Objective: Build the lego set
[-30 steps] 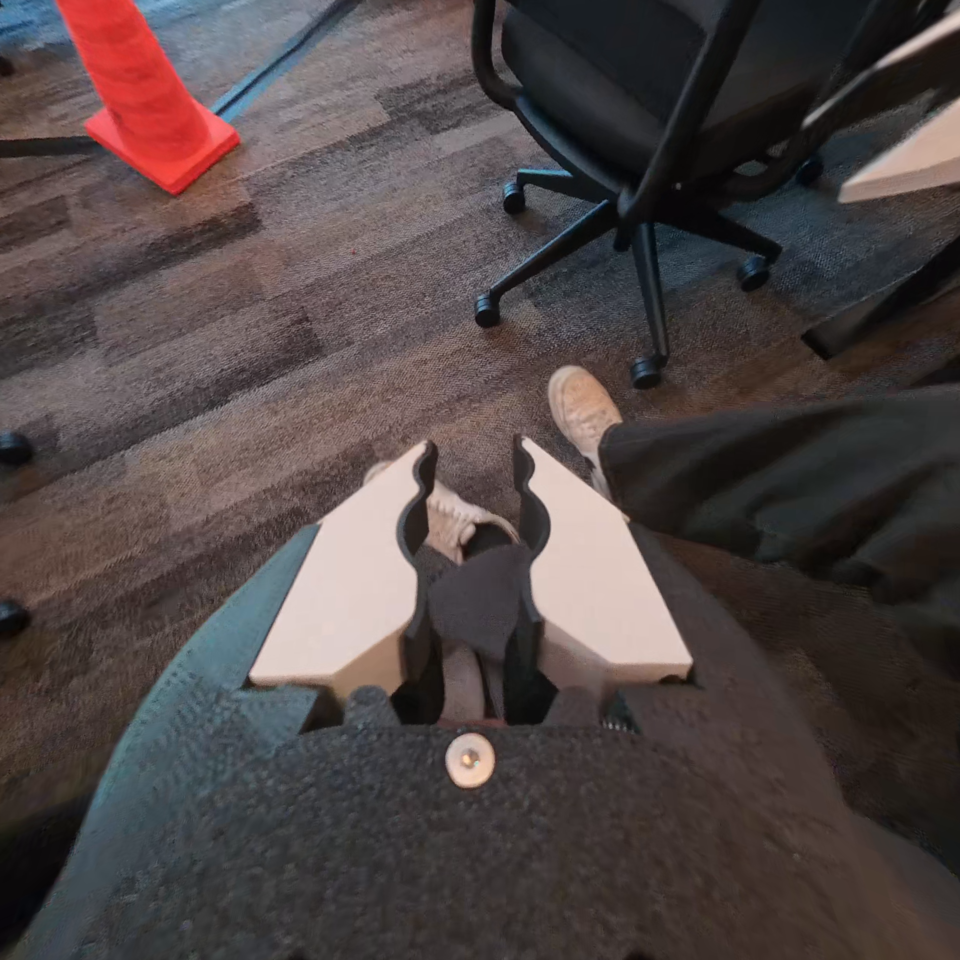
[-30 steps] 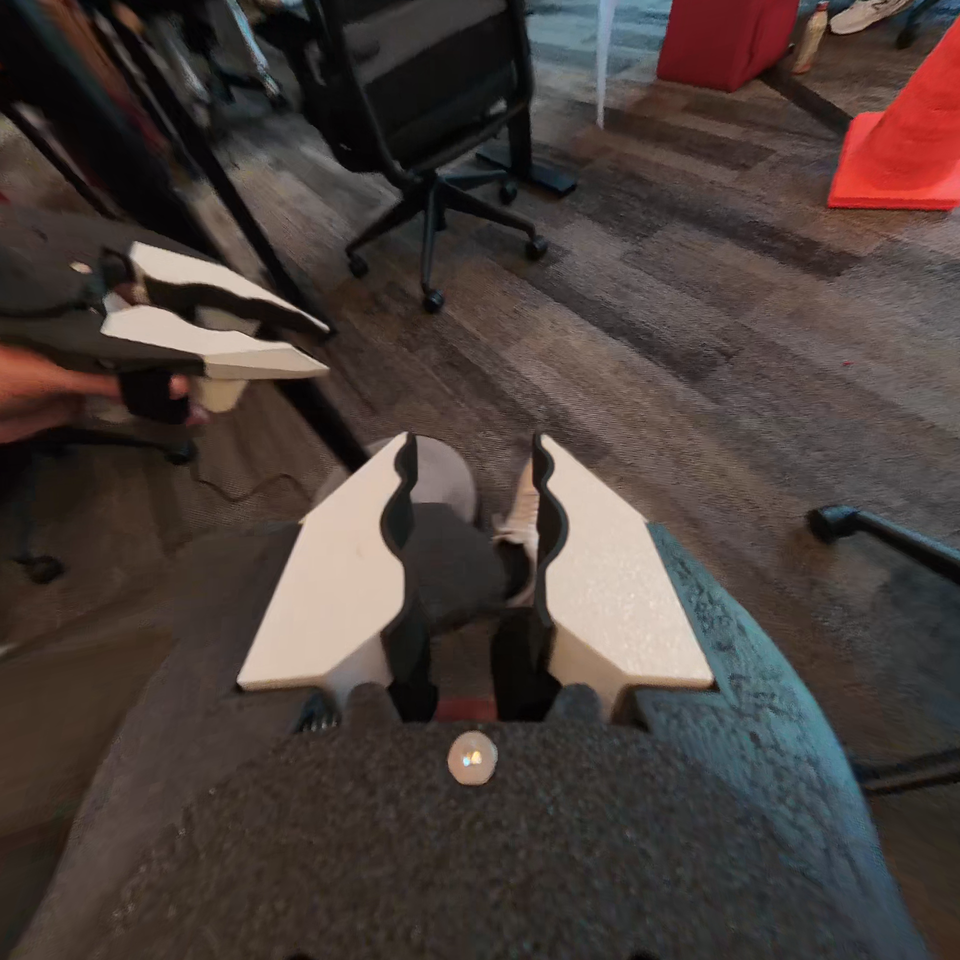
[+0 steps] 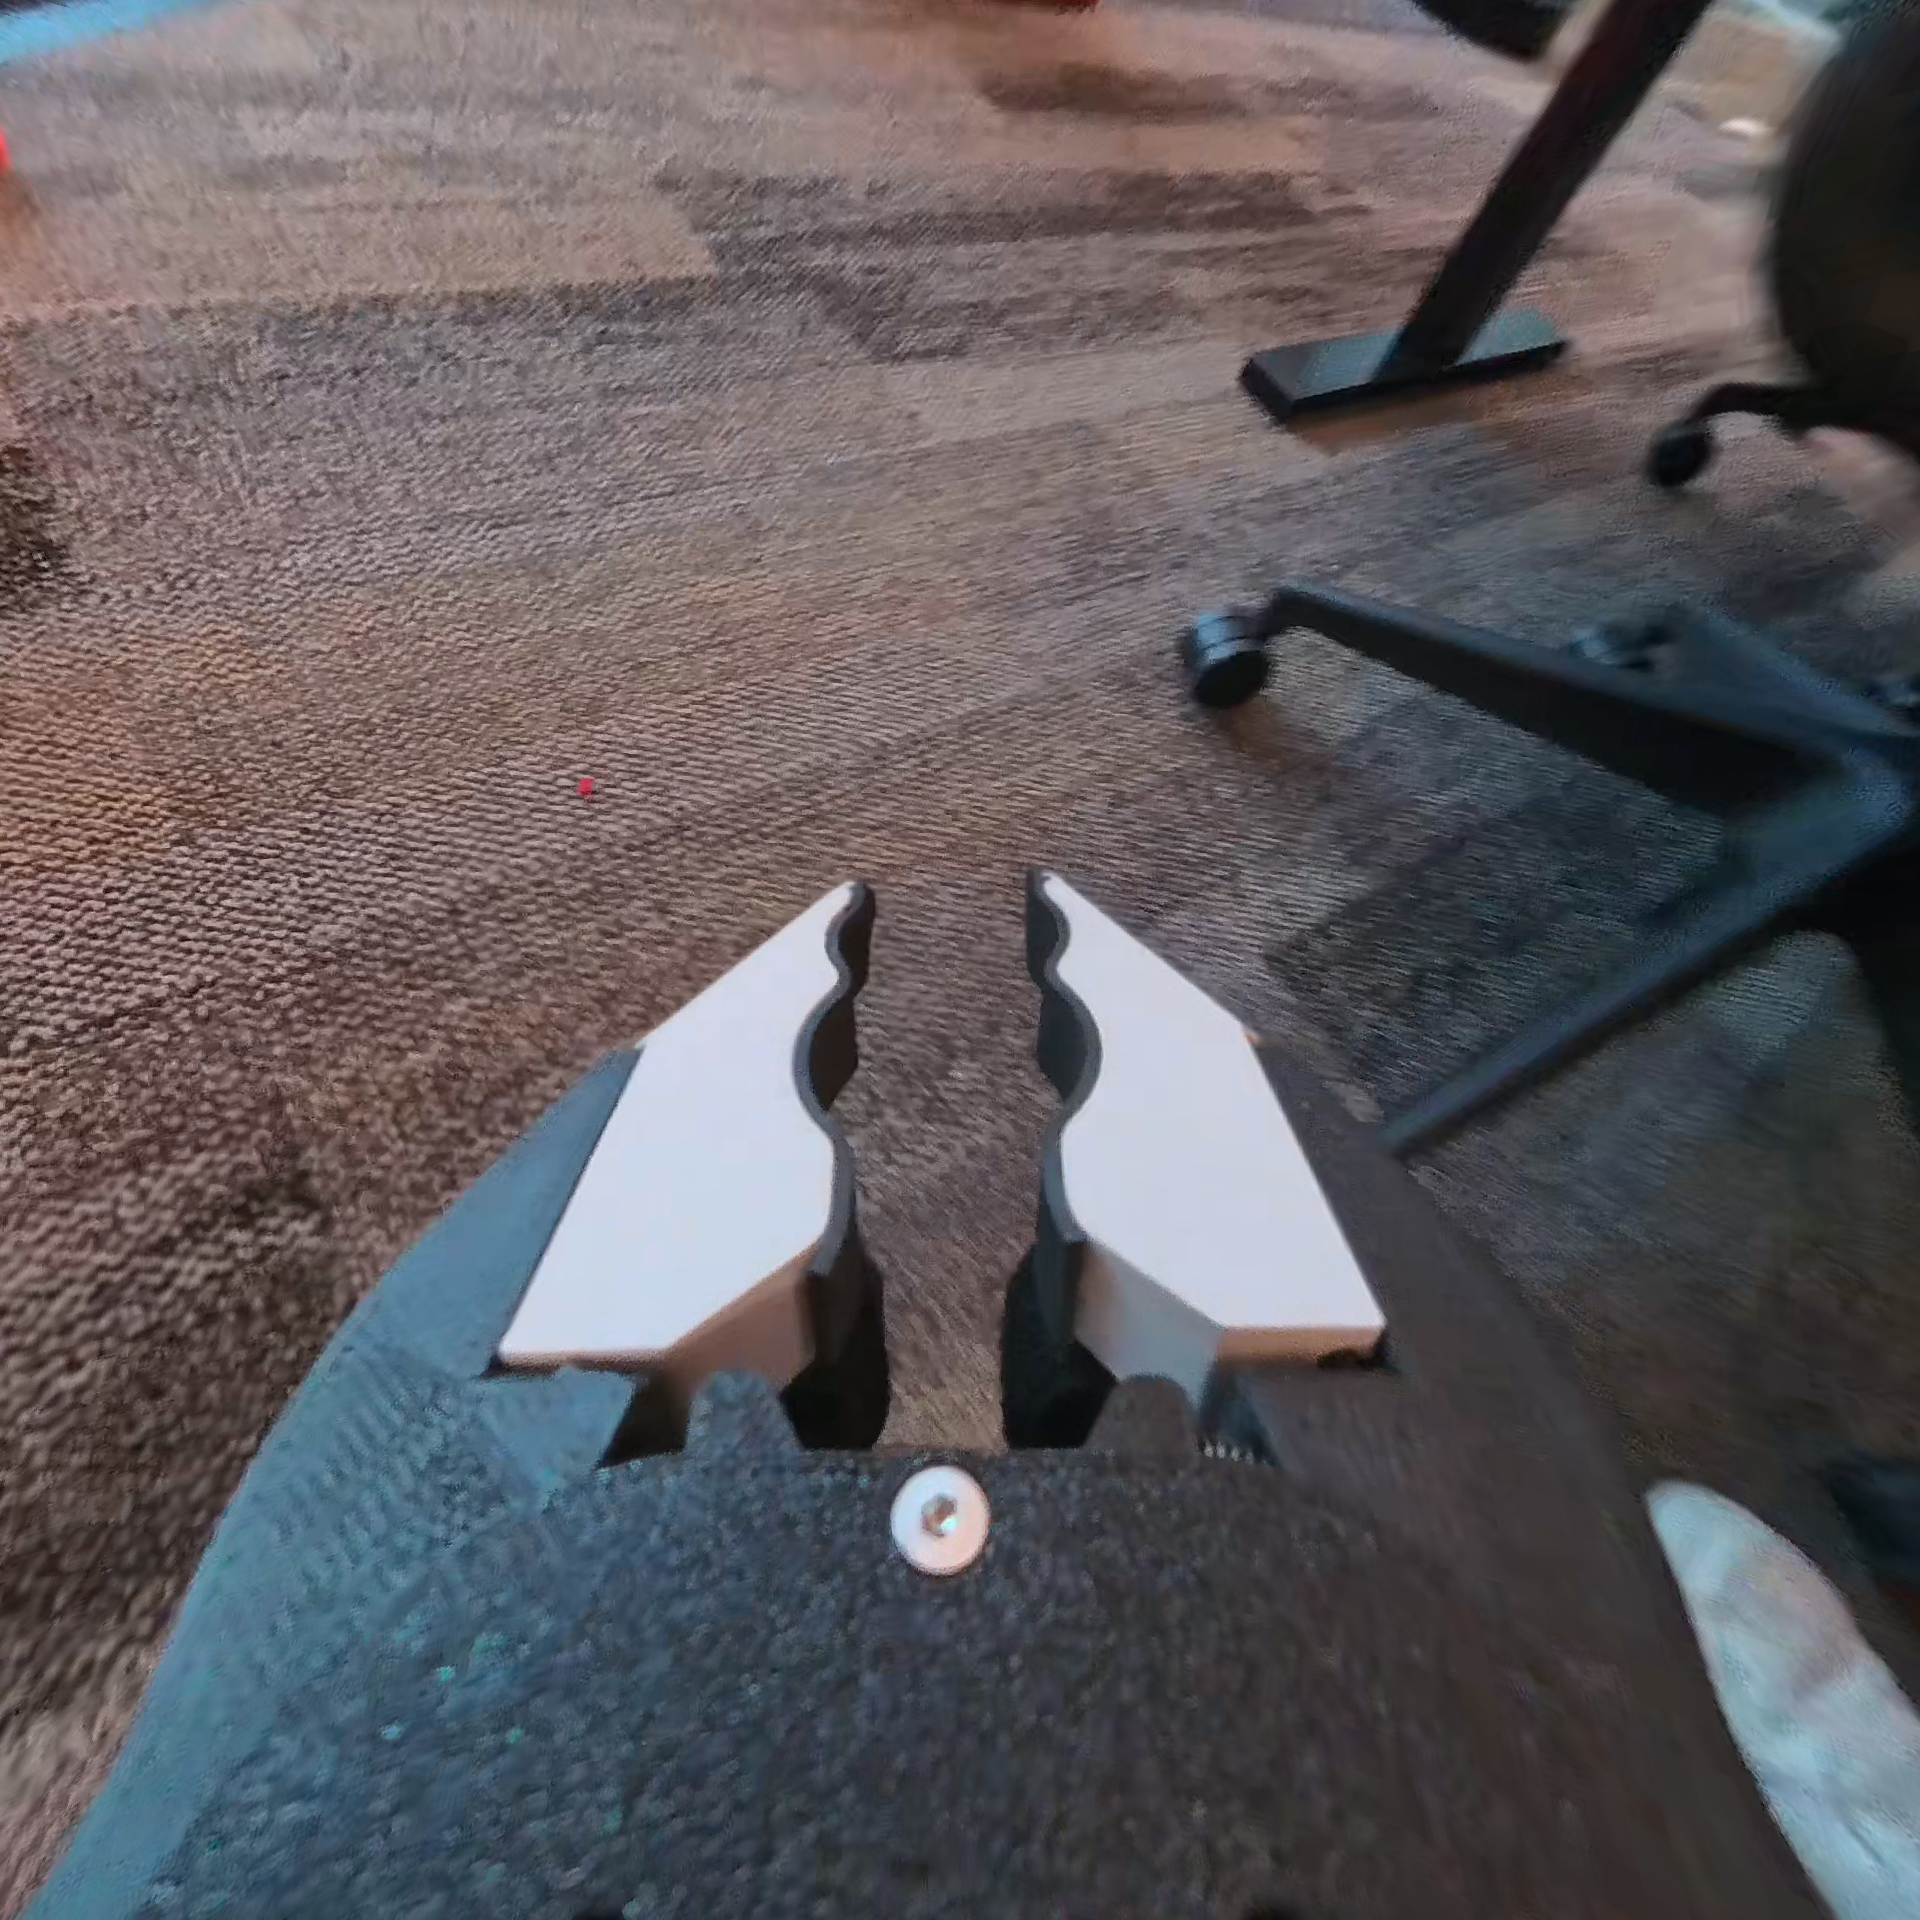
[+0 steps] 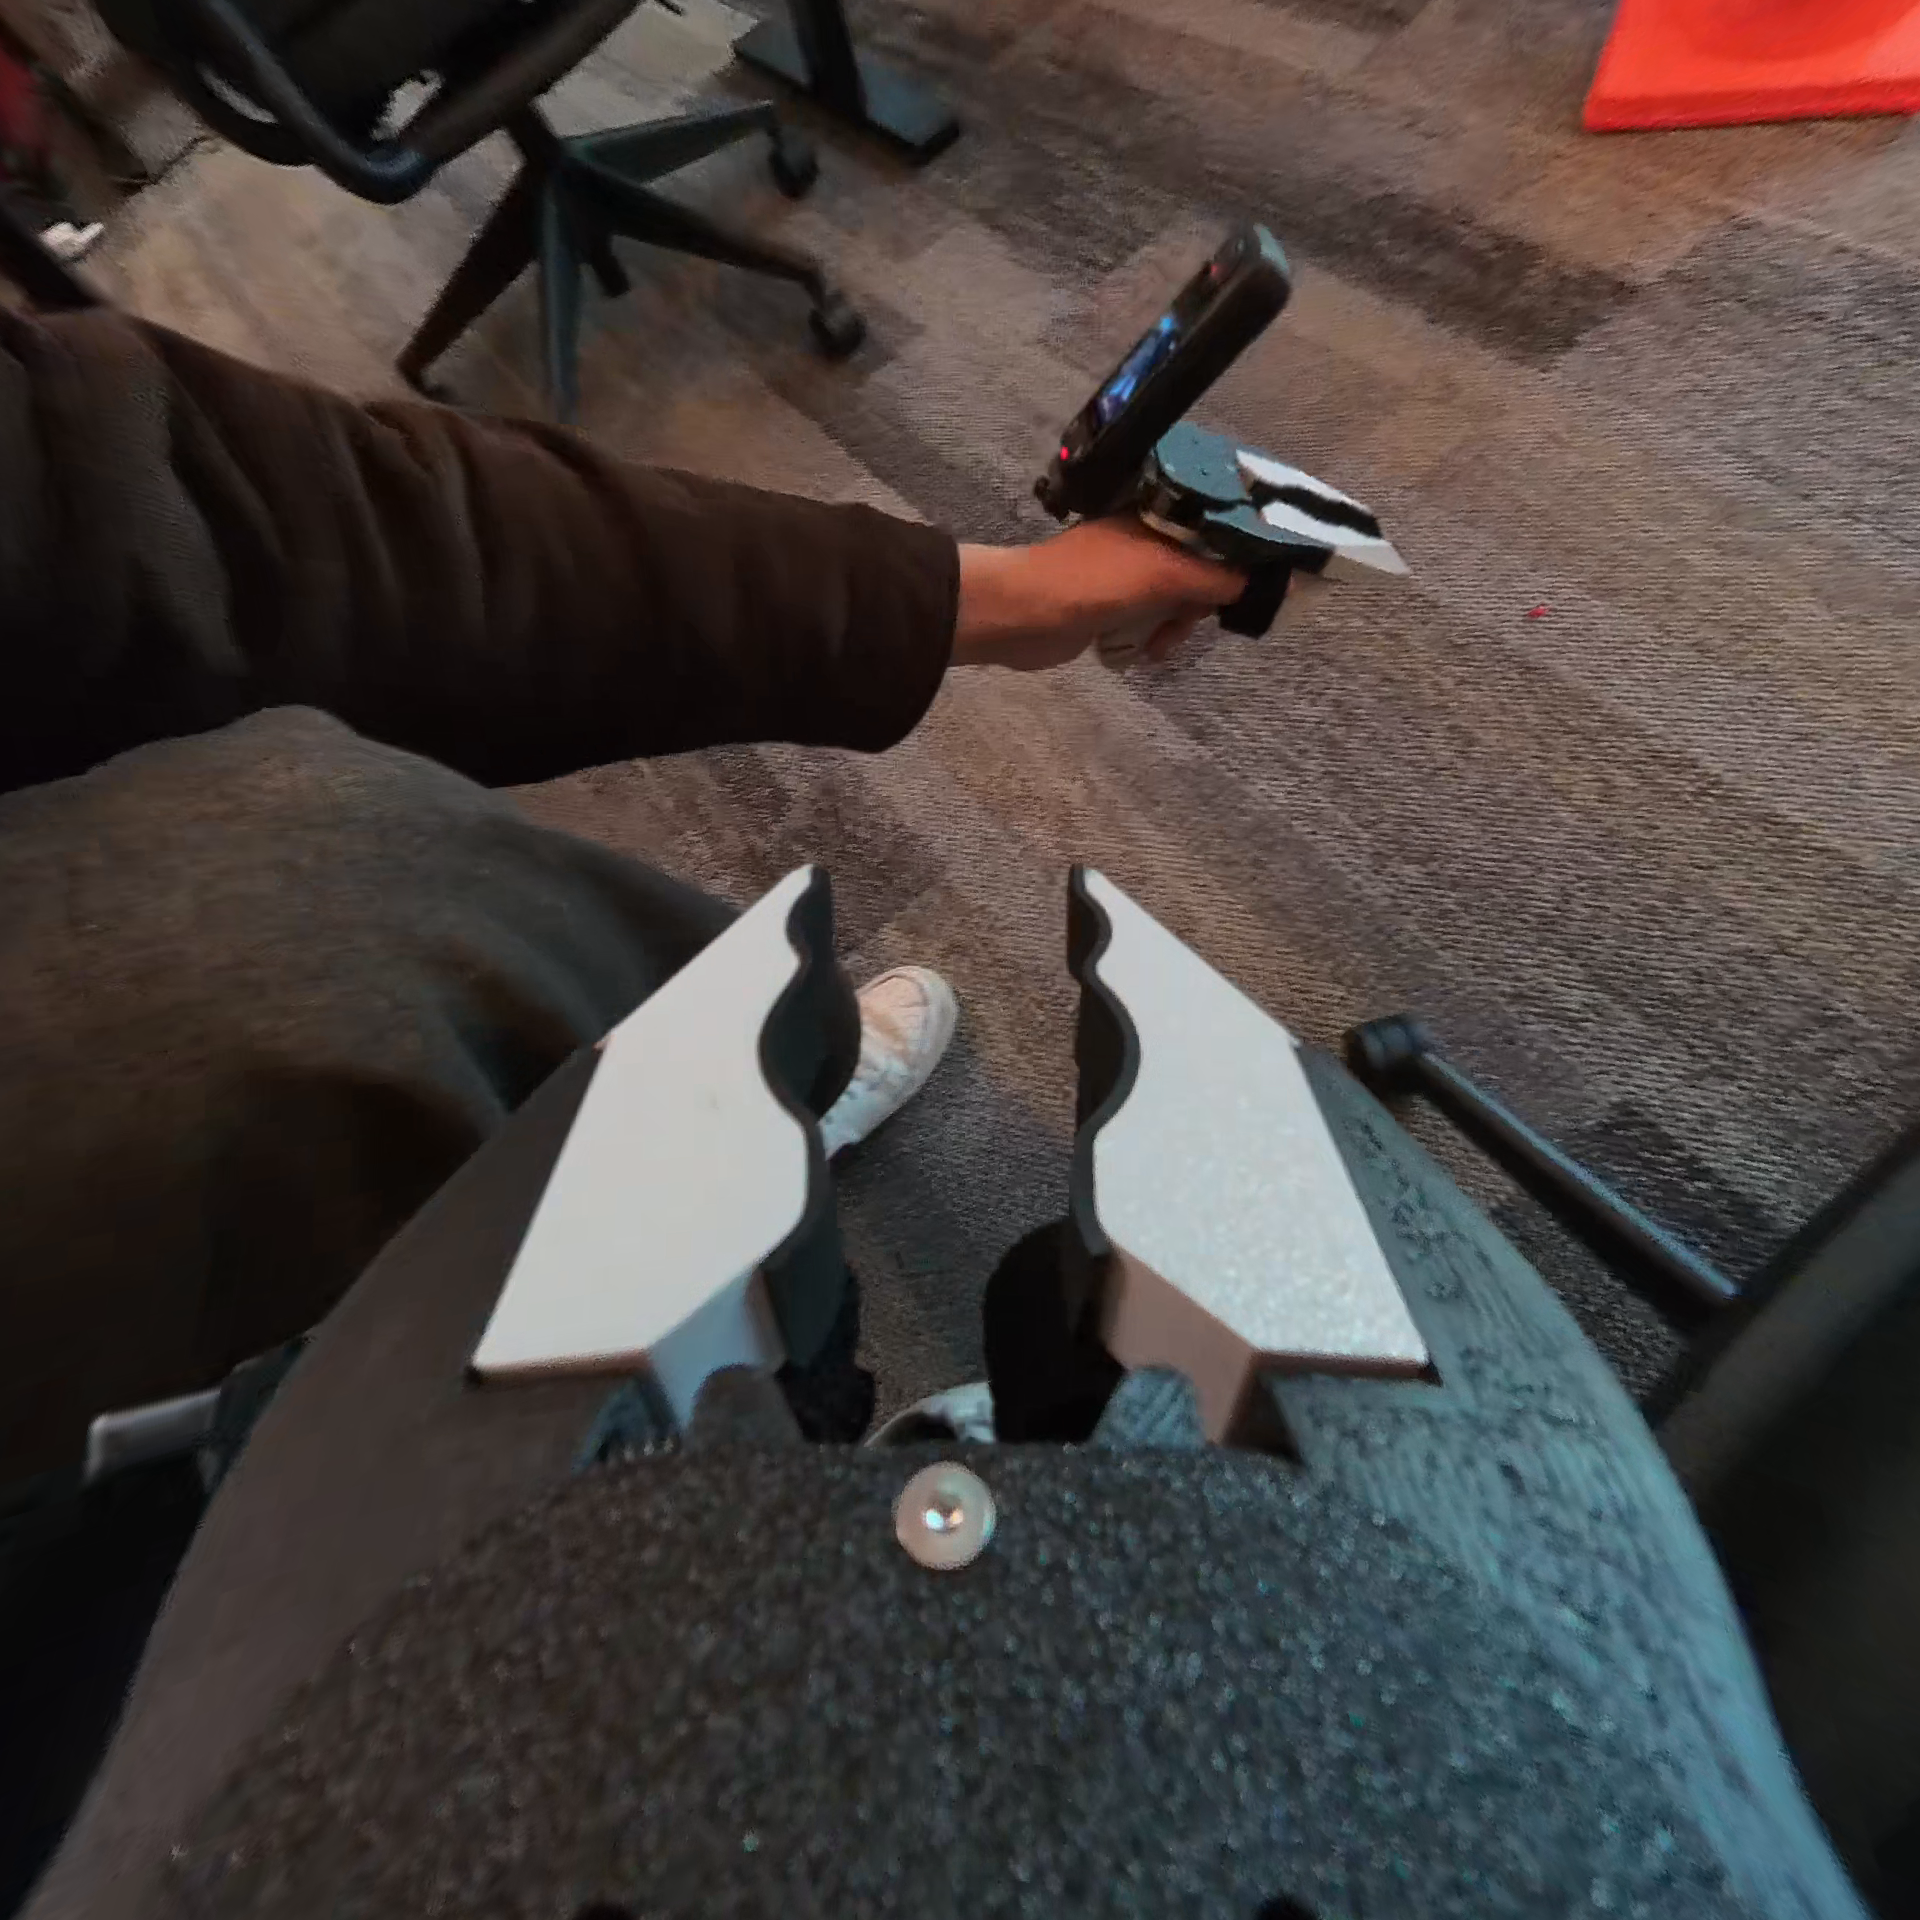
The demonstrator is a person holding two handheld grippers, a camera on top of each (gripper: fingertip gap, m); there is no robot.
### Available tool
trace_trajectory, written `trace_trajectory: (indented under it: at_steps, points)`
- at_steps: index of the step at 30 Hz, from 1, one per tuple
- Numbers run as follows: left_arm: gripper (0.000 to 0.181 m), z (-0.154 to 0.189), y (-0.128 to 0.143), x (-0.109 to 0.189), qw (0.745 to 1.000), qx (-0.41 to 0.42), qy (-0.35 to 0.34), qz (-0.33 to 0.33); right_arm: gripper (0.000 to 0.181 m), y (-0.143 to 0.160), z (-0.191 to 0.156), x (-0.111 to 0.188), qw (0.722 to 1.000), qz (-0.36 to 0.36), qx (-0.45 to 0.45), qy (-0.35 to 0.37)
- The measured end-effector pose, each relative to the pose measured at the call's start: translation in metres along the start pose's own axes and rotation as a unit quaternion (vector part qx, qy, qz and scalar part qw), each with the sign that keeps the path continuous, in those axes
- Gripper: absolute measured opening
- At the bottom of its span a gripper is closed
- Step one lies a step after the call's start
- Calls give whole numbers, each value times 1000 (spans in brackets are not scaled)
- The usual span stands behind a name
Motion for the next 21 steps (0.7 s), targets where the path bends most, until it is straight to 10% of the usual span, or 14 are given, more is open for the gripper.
trace_trajectory:
  at_steps: [11, 21]
  points:
    - [29, -72, 49, -241, 995, -49, -79, -38, 44, -16, 96, -30, 995, -2, -94, -44]
    - [26, -97, 65, -320, 986, -83, -124, -76, 41, -17, 113, -44, 986, 30, -151, -68]
Point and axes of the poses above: each gripper's, where its closed fingertips meet, x back along the fingers, y out of its underside, z = x × y across the jaws, the point moved 8 cm from there along x, back along the fingers, and after that the axes turned 15 degrees about -y, right-handed, at the moved point
